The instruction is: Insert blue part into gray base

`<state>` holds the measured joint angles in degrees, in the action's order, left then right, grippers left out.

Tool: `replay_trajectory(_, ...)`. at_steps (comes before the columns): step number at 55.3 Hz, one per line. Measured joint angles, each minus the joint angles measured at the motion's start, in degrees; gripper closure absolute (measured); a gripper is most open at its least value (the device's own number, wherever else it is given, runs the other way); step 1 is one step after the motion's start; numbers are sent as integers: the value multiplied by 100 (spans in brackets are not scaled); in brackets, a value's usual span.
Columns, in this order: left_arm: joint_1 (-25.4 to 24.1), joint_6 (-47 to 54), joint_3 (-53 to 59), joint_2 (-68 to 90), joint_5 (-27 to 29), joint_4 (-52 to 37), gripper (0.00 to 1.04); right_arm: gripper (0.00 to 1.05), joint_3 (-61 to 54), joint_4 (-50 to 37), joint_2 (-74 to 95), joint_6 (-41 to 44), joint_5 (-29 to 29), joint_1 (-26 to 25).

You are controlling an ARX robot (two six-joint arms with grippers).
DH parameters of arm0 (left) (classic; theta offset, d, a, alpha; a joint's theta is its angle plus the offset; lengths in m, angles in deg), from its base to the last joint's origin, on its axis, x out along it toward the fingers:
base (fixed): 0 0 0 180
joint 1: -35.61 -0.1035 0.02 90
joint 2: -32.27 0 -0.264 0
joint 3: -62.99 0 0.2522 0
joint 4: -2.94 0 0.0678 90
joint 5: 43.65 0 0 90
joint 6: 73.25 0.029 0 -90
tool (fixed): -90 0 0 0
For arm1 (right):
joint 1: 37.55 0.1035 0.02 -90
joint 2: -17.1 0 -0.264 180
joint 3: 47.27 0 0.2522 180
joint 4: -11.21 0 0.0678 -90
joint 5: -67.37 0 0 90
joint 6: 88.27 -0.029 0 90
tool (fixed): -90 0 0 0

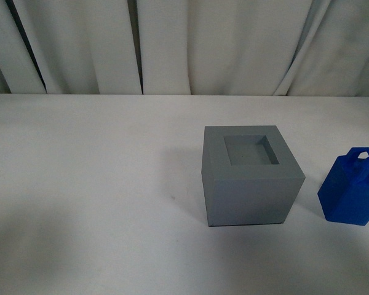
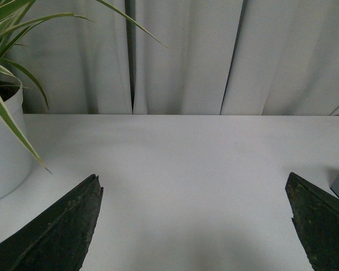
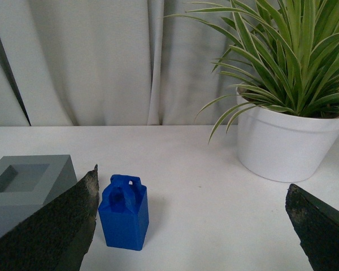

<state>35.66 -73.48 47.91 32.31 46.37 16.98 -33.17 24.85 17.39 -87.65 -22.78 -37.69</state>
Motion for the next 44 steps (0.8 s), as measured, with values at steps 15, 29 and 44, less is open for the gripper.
replay_trajectory(15, 0, 2, 0, 0, 0, 0, 6, 7, 0, 0, 0, 0, 0, 0)
replay_trajectory(29, 0, 0, 0, 0, 0, 0, 6, 7, 0, 0, 0, 0, 0, 0)
replay_trajectory(44, 0, 2, 0, 0, 0, 0, 6, 7, 0, 0, 0, 0, 0, 0)
